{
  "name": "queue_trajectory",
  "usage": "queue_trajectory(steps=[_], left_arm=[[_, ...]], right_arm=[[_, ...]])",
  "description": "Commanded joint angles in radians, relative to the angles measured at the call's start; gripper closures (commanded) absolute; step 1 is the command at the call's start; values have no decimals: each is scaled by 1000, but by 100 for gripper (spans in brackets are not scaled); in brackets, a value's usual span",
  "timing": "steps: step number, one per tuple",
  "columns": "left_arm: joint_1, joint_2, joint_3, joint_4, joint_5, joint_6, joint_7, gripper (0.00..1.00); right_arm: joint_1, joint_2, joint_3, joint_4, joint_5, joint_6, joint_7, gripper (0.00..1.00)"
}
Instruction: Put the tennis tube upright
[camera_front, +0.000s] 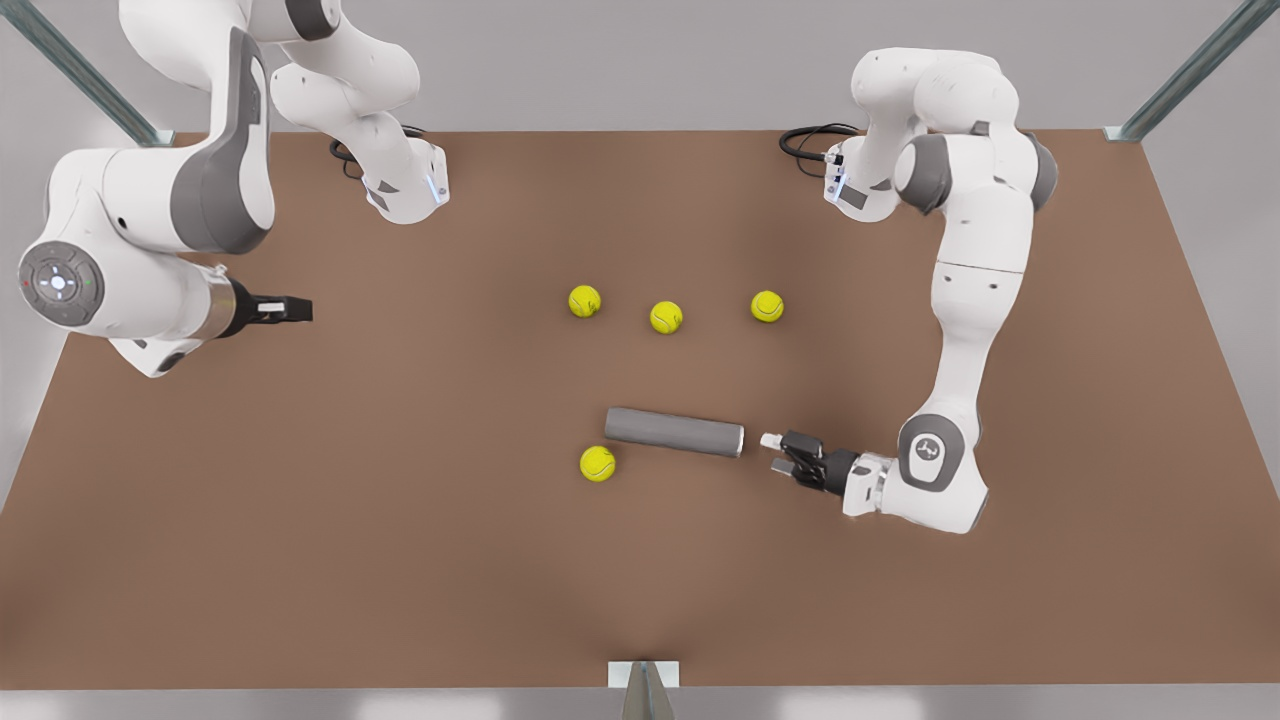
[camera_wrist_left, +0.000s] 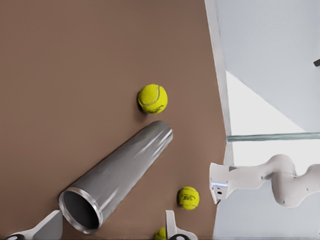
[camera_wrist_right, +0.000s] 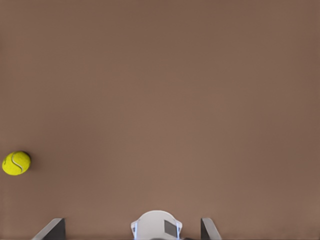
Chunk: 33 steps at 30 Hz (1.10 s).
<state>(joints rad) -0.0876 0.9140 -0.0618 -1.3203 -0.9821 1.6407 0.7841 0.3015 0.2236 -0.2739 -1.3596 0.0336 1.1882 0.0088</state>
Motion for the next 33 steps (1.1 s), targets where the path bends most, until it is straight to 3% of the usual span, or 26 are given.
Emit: queue_trajectory(steps=[1, 6, 13, 25, 33], left_arm=[[-1, -38, -1, -76, 5, 80, 198, 0], [-1, -150, -4, -290, -76, 229, 193, 0], [-50, -130, -9, -300, -240, 321, 159, 0], [-57, -110, -12, -318, -260, 326, 170, 0], [-66, -126, -6, -335, -248, 228, 161, 0]], right_arm=[[2, 2, -1, 0, 3, -4, 97, 0], [2, 3, -1, 0, 5, -2, 97, 0], [2, 10, -1, 20, -3, 7, 96, 0], [5, 17, 1, 20, 6, 10, 94, 0], [5, 19, 1, 20, 14, 13, 94, 0]])
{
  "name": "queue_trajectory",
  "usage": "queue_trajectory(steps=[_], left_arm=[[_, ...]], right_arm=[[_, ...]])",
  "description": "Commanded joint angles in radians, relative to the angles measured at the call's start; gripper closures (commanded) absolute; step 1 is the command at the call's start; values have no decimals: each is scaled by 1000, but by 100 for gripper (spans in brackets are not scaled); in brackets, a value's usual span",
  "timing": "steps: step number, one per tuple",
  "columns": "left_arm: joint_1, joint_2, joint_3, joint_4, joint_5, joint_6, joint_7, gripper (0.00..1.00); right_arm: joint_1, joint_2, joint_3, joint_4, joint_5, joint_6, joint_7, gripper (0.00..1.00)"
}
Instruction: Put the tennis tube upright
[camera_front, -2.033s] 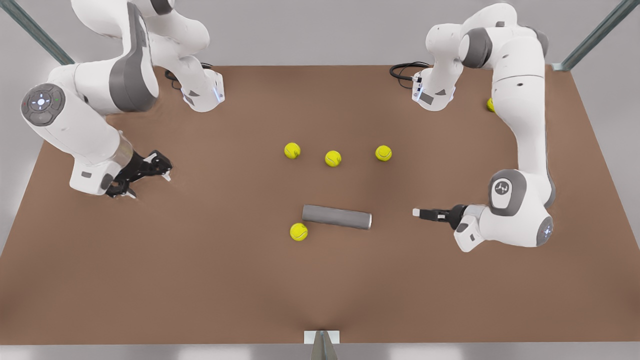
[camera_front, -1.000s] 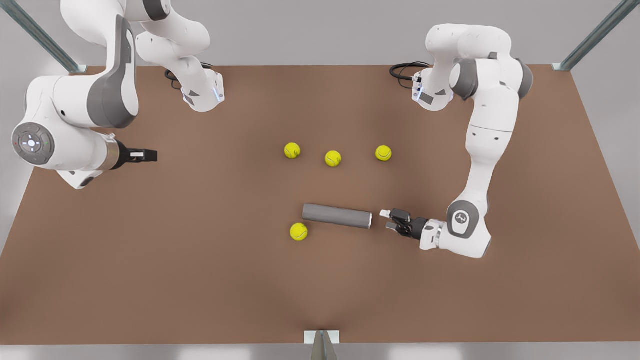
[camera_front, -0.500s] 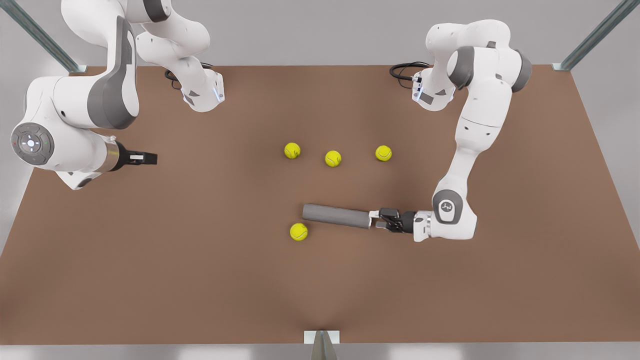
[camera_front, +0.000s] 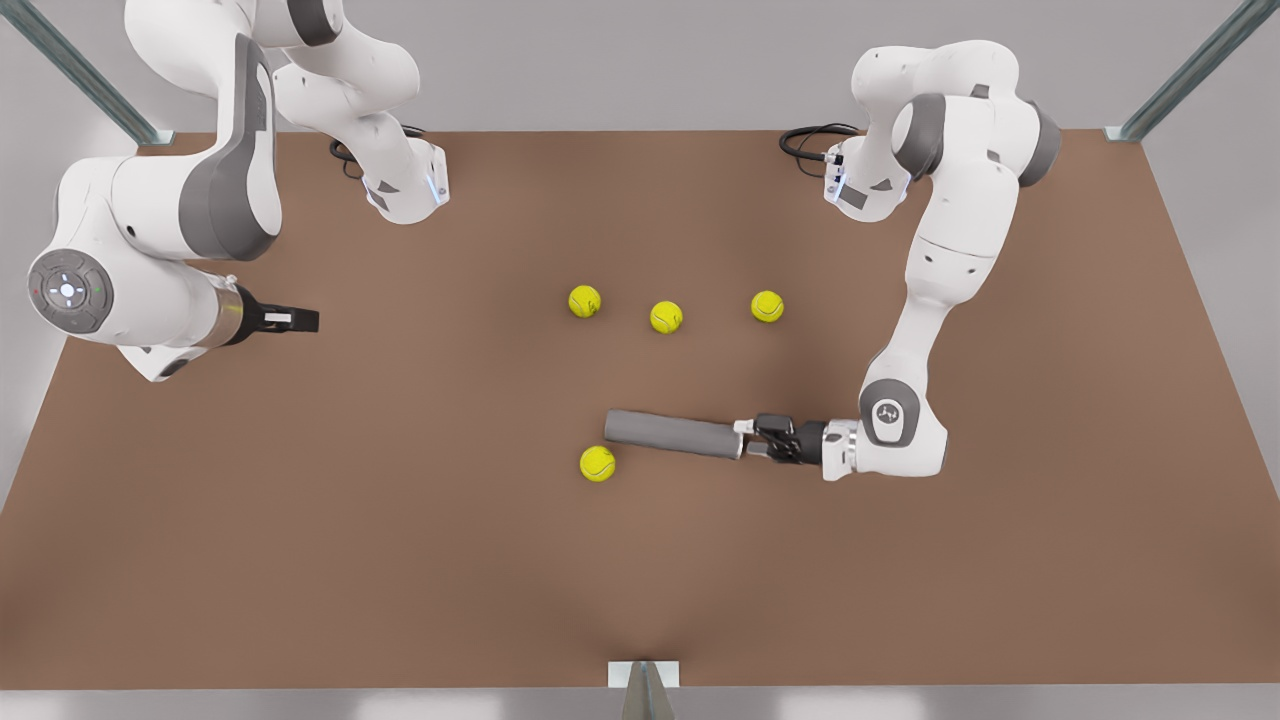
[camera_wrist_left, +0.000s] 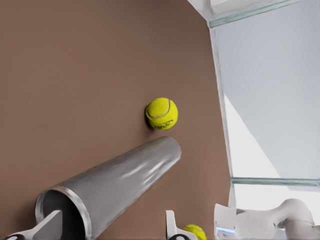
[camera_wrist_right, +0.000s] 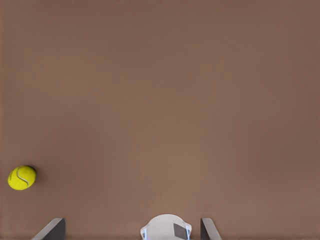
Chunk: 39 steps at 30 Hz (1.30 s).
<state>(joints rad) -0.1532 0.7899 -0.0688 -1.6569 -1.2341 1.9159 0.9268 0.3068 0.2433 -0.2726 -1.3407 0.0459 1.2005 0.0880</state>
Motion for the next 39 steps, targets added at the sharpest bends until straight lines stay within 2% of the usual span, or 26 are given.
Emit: queue_trajectory(steps=[1, 16, 17, 19, 20, 23, 26, 33, 37, 39], left_arm=[[0, -6, 1, -14, 4, -54, 17, 0], [-45, 9, -8, -24, -53, 0, 23, 0], [-45, 14, -8, -24, -53, 0, 24, 7], [-46, 17, -9, -24, -53, 0, 26, 28], [-46, 19, -8, -24, -53, -1, 26, 31], [-45, 11, -8, -26, -50, -12, 26, 33], [-45, -1, -6, -27, -48, -21, 18, 45], [-46, -35, -6, -26, -44, -23, -51, 58], [-62, -52, -6, -26, -42, -20, -72, 58], [-68, -57, -6, -26, -42, -14, -80, 62]], right_arm=[[0, -1, 0, 0, 2, 2, 15, 0], [2, 13, 0, 2, 2, 16, -4, 0], [2, 14, 0, 0, 2, 16, -5, 0], [2, 16, 0, 0, 2, 16, -5, 0], [2, 16, 0, 2, 2, 16, -5, 0], [-9, 34, 0, 6, 2, 16, -5, 0], [-20, 60, -2, 37, -3, 16, -34, 0], [-26, 71, -2, 54, -15, 45, -34, 0], [-25, 73, -4, 54, -15, 45, -33, 0], [-25, 73, -2, 55, -14, 45, -33, 0]])
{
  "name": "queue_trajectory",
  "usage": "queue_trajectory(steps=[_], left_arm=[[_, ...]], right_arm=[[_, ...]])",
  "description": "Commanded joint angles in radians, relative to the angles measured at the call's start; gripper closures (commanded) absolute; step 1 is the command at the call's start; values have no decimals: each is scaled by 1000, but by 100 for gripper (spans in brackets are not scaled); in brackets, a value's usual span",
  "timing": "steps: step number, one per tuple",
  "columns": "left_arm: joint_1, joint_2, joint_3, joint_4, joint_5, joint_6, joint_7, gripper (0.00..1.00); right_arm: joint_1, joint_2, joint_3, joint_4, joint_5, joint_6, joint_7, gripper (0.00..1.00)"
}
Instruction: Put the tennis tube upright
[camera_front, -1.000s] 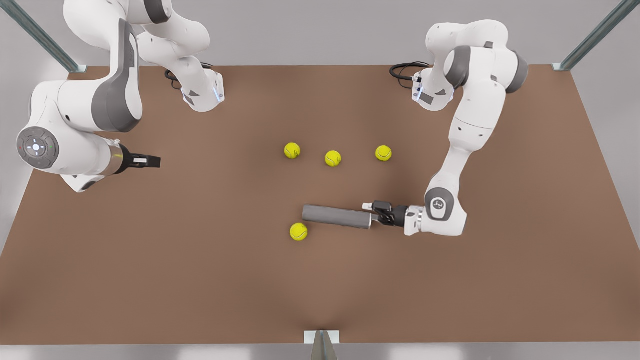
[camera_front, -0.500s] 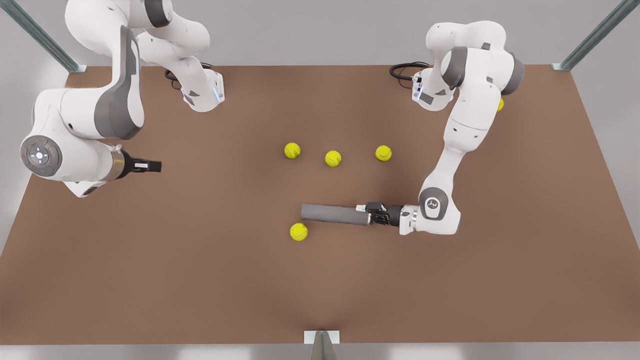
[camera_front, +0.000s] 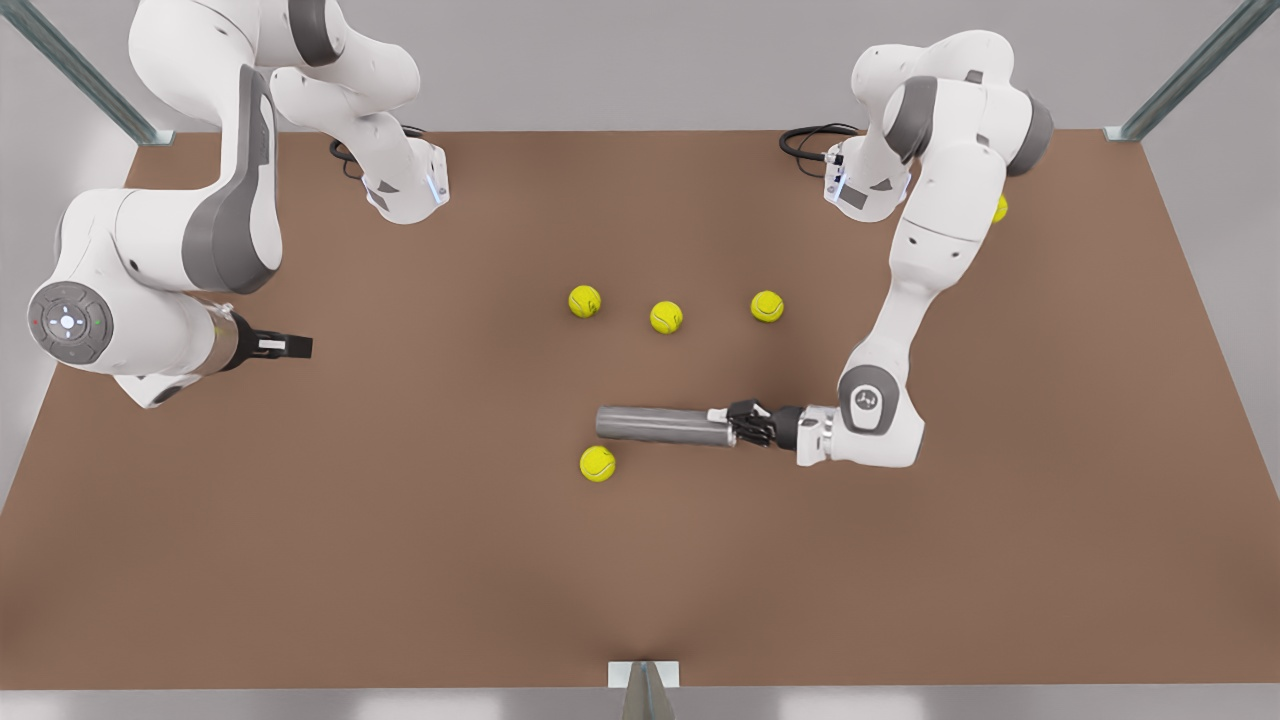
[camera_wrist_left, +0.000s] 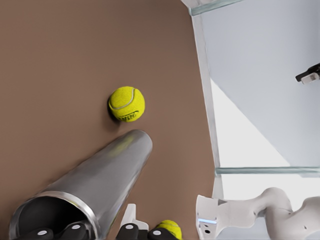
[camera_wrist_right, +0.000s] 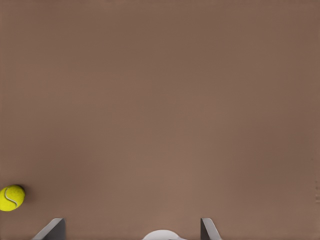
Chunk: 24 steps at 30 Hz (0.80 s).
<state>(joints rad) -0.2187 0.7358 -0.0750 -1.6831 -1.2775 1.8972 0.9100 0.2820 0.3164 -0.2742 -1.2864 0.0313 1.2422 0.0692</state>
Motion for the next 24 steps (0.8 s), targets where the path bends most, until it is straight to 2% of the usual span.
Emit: queue_trajectory(steps=[1, 9, 16, 18, 22, 24], left_arm=[[-7, -7, 0, 2, 1, 6, -66, 63], [-14, -23, 4, 6, 7, 8, -92, 78], [-14, -70, 11, -1, 55, -15, -160, 79], [-16, -136, 26, -7, 144, -53, -246, 79], [-16, -343, 49, -23, 510, -69, -494, 79], [-16, -403, 51, -21, 638, -83, -562, 79]], right_arm=[[0, -2, 0, 4, 1, 3, -14, 0], [2, -11, -13, 18, -1, -7, -16, 0], [3, -13, -17, 18, 1, -9, -14, 0], [3, -13, -17, 18, 2, -7, -14, 0], [3, -14, -17, 16, 2, -7, -16, 0], [3, -14, -19, 16, 5, -7, -16, 0]])
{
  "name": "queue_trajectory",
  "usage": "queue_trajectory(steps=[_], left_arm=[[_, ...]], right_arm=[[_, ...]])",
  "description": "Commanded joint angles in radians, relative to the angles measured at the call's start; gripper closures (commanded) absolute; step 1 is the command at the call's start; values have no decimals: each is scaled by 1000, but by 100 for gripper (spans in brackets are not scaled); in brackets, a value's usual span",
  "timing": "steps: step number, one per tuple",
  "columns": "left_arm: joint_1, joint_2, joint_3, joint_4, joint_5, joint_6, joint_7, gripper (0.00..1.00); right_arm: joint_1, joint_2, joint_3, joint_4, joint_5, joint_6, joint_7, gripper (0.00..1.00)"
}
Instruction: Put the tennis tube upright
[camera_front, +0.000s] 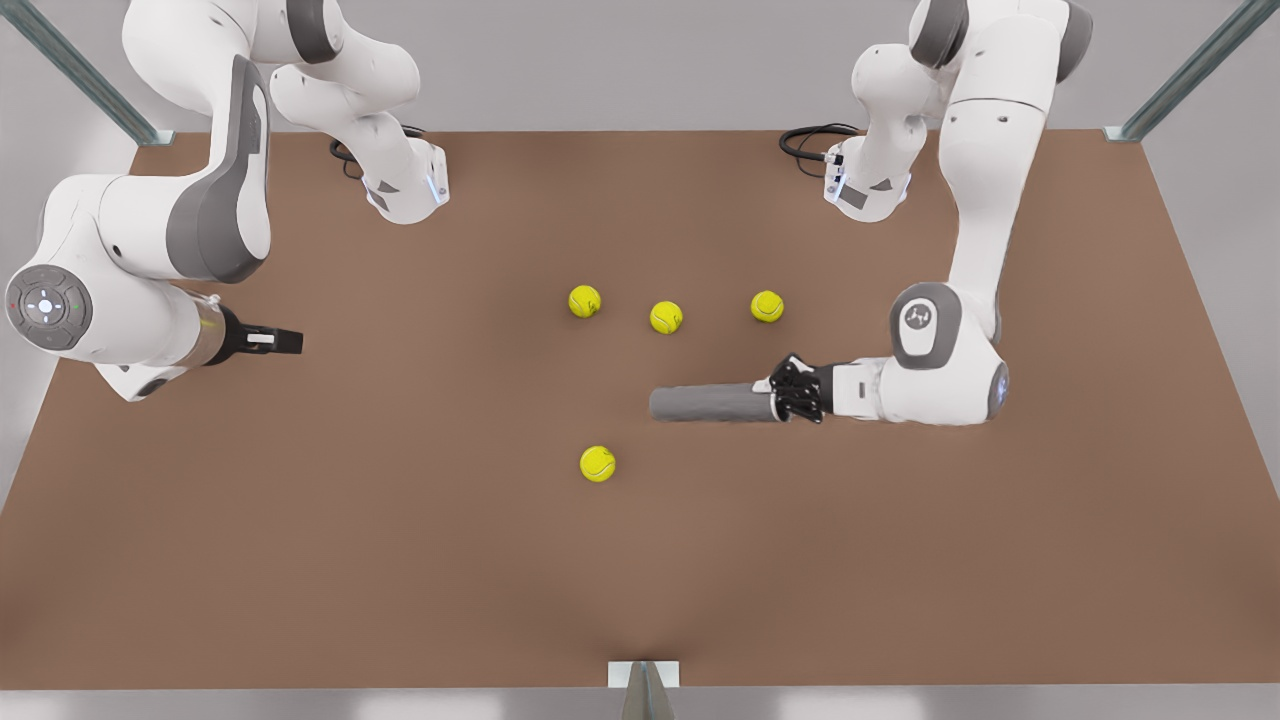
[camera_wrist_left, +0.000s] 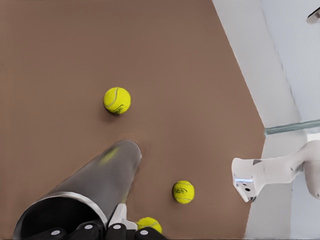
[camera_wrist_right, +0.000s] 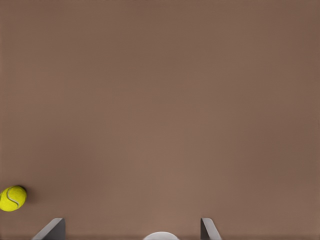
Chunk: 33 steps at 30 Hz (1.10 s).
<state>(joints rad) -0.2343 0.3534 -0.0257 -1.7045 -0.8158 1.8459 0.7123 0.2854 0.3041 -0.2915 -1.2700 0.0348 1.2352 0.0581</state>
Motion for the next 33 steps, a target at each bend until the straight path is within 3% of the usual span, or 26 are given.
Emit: queue_trajectory(steps=[1, 12, 17, 33], left_arm=[[0, -40, 1, 2, 242, -31, -419, 79], [0, -128, 4, 60, 681, -56, -660, 79], [0, -126, 32, 83, 784, -36, -665, 79], [0, -17, 27, 134, 830, 16, -665, 79]], right_arm=[[0, -2, -1, 0, 4, 0, -4, 0], [1, 0, -5, 1, 4, 1, -3, 0], [0, -2, -5, 3, -1, 3, -4, 0], [-52, -71, 12, -6, 2, 6, -3, 0]])
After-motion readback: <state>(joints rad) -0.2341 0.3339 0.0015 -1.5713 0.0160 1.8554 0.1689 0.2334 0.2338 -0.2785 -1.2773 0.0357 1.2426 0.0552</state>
